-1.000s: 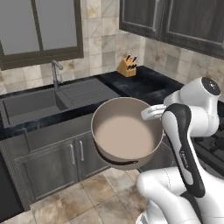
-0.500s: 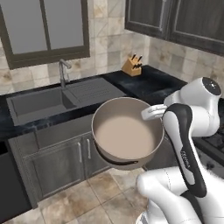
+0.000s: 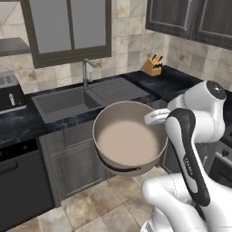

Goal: Move the pot and pan from the stove into the sink.

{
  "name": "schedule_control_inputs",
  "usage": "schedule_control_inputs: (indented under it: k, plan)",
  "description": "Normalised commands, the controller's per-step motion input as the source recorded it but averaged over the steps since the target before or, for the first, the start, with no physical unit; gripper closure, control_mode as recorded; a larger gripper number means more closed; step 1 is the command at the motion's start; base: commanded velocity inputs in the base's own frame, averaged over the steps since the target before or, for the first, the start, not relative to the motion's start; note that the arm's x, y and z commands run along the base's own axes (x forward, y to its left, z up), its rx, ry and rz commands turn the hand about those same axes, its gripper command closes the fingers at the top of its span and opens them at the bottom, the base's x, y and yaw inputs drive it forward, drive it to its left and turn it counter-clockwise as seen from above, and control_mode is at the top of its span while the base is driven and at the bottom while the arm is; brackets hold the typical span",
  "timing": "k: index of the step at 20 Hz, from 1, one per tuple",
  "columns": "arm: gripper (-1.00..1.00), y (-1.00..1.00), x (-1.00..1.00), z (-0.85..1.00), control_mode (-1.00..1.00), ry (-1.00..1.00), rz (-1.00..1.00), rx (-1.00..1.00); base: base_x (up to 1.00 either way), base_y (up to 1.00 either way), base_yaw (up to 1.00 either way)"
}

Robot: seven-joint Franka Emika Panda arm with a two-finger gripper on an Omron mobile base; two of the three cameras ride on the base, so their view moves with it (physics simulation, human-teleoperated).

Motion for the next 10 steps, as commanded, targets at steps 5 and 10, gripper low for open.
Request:
schedule_control_inputs:
  k: [5,10]
  plan:
    - [1.00,0.00,0.00,0.00,1.00,0.00,0.00,0.00,0.08,0.00,0.02]
    - [1.00,0.00,0.00,0.00,1.00,0.00,0.00,0.00,0.11,-0.05,0.23]
